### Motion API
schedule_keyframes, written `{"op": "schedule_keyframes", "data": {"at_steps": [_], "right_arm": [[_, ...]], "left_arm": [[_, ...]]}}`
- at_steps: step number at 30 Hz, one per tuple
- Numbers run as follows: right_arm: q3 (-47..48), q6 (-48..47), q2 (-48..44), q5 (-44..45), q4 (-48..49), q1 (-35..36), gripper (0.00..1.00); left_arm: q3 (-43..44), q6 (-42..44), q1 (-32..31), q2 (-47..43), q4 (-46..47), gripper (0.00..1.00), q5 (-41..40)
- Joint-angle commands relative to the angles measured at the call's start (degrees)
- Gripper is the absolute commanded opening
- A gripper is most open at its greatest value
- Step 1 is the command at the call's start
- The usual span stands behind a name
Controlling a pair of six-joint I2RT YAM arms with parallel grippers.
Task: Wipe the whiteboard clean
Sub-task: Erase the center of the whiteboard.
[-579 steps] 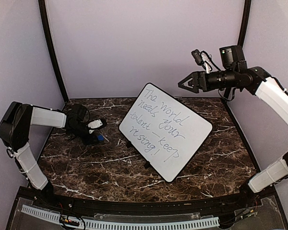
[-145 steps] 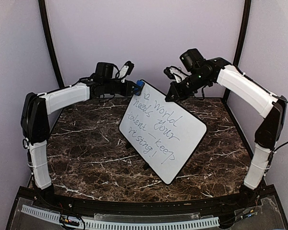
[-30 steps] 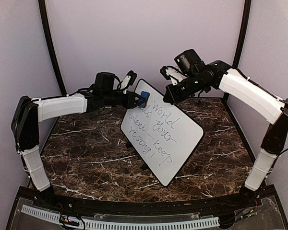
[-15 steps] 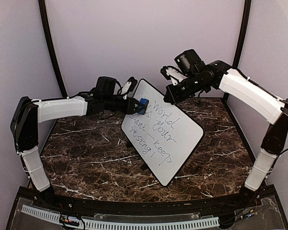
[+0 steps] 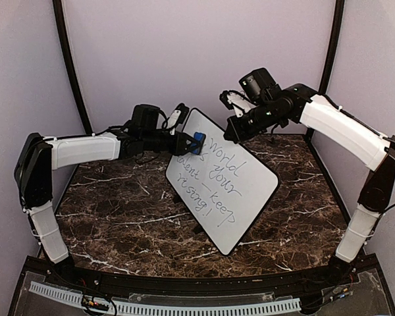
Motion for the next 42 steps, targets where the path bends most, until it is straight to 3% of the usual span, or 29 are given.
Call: {"op": "schedule_keyframes", "data": {"at_steps": [1,15,42], "right_arm": [[-0.75,-8.77,0.82,-4.13,1.48,2.55,0.00],[-0.66,-8.51,0.69,-3.89,1.41,2.55,0.00],[-0.71,-8.77,0.70,-3.75,1.41,2.55,0.00]], "left_arm": [[-4.70,-1.10,-2.50,0.53,-2.77,0.00,0.12],[5.28,0.50,-5.96,1.97,-5.91,0.00,-0.13],[-11.51,-2.56,-7.46,-1.51,-1.97,0.00,-0.12]]}}
